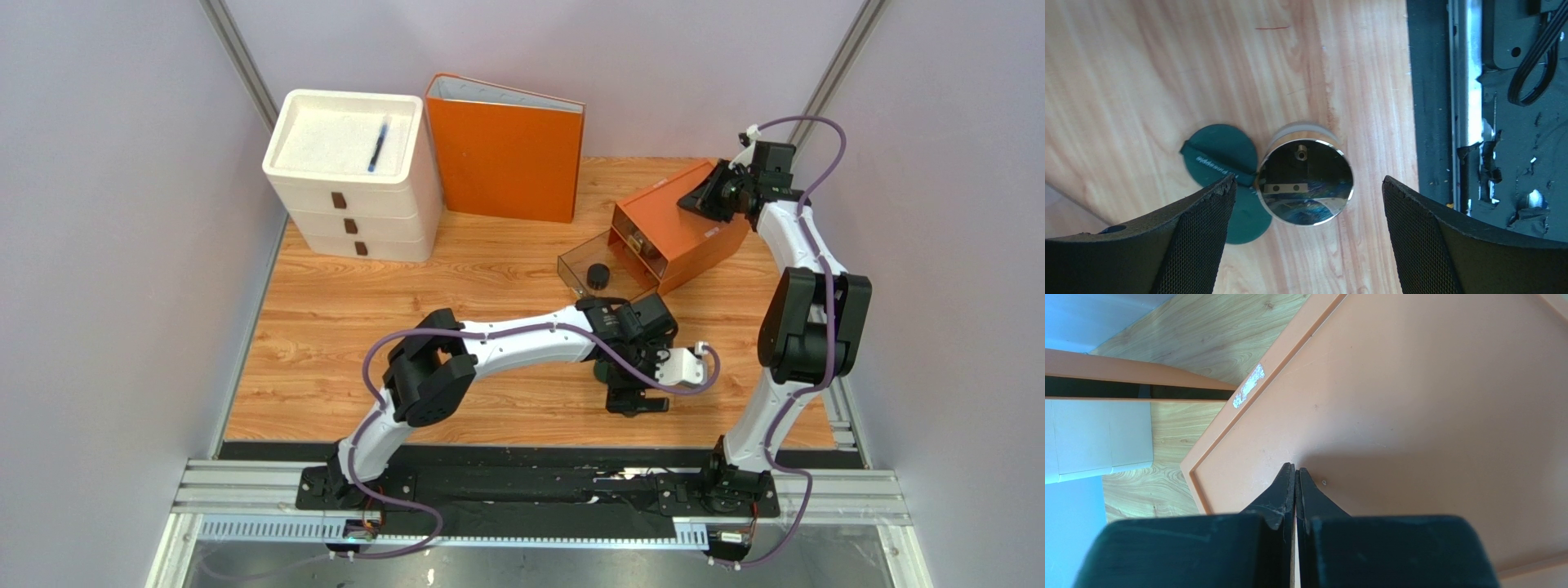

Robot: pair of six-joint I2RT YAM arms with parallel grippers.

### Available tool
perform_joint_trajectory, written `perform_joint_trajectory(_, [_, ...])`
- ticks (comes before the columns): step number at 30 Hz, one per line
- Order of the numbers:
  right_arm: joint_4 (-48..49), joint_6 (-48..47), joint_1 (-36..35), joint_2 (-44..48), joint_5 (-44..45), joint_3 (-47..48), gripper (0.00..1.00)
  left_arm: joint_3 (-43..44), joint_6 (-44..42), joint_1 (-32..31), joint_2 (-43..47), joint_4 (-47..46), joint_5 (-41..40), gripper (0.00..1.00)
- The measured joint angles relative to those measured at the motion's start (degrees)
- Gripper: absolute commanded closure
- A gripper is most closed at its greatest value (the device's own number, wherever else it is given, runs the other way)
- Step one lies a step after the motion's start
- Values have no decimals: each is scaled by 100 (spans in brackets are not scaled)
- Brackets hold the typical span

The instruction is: Organize the makeup

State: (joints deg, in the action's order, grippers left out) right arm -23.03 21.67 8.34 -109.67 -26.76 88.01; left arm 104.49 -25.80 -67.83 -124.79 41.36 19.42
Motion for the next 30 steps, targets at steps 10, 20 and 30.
perform_joint_trajectory(10, [26, 2, 0, 28, 4, -28, 100, 22, -4, -79, -240, -90, 48, 21])
perform_joint_trajectory(20, [76, 17, 0, 37, 4, -68, 100, 81, -164, -81, -542, -111, -382, 100])
perform_joint_trajectory(30, [81, 20, 0, 31, 2, -68, 100, 216, -221, -55, -389, 94, -1172, 100])
